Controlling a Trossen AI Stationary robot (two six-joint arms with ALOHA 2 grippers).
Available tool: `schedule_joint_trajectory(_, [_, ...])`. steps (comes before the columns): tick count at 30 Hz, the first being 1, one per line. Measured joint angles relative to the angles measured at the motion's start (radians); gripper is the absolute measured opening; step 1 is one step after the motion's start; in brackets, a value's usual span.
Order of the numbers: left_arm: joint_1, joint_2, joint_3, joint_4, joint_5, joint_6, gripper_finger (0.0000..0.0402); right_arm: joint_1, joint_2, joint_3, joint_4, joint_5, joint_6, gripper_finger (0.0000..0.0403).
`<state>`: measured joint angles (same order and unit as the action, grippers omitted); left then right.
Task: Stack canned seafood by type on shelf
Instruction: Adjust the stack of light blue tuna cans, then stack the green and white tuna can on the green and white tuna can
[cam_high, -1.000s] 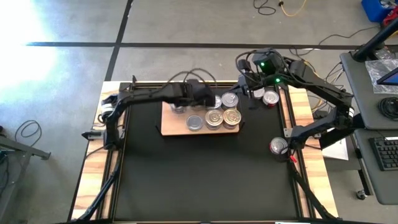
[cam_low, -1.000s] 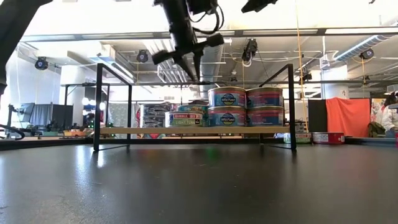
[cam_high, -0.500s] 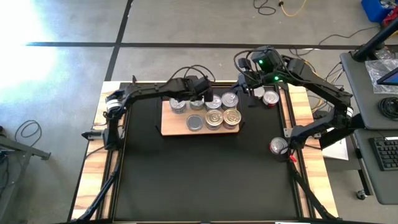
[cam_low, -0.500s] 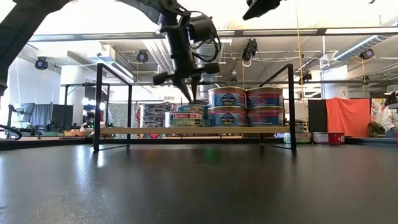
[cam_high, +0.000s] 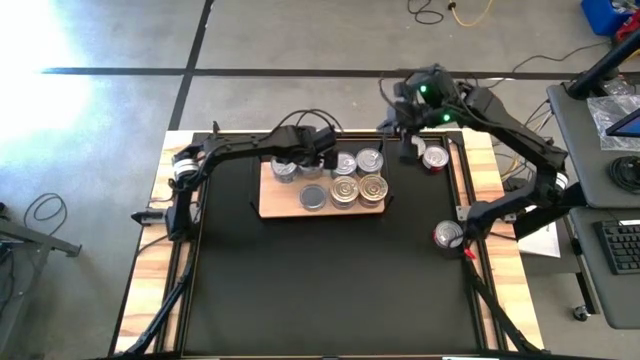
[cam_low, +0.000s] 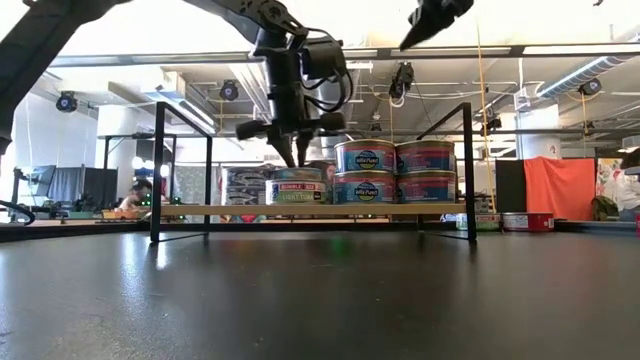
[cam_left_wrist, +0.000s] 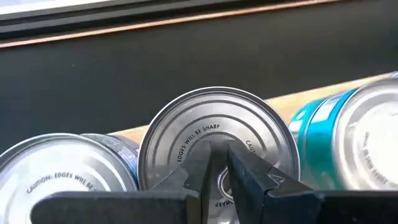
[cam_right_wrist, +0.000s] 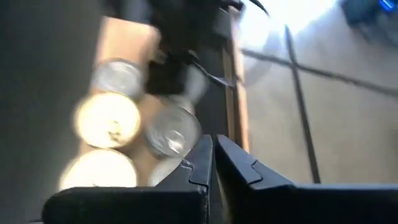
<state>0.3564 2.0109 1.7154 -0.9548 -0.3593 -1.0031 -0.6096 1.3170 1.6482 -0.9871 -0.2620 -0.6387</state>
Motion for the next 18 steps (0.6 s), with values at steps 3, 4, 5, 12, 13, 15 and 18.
schedule_joint_trajectory(3, [-0.006, -0.015, -0.002, -0.019, 0.003, 0.006, 0.0036, -0.075, 0.0, 0.0, 0.0, 0.0, 0.044, 0.0012])
schedule_joint_trajectory(4, [-0.009, -0.02, -0.002, -0.02, 0.003, 0.01, 0.0036, -0.099, 0.001, 0.0, 0.001, 0.0, 0.058, 0.0012])
schedule_joint_trajectory(5, [-0.013, -0.024, 0.002, -0.019, -0.002, 0.015, 0.0036, -0.119, 0.003, 0.0, 0.004, 0.0, 0.079, 0.0012])
schedule_joint_trajectory(12, [-0.038, -0.059, 0.103, 0.002, -0.07, 0.088, 0.0036, -0.234, 0.045, 0.0, 0.028, 0.0, 0.301, 0.0012])
schedule_joint_trajectory(13, [-0.044, -0.059, 0.127, 0.001, -0.075, 0.107, 0.0036, -0.258, 0.061, 0.0, 0.012, -0.002, 0.363, 0.0012])
schedule_joint_trajectory(15, [-0.06, -0.061, 0.189, -0.021, -0.067, 0.154, 0.0036, -0.323, 0.106, 0.0, -0.048, -0.004, 0.462, 0.0012])
schedule_joint_trajectory(18, [-0.101, -0.065, 0.311, -0.118, -0.078, 0.197, 0.0036, -0.455, 0.178, -0.021, -0.075, -0.033, 0.559, 0.0012])
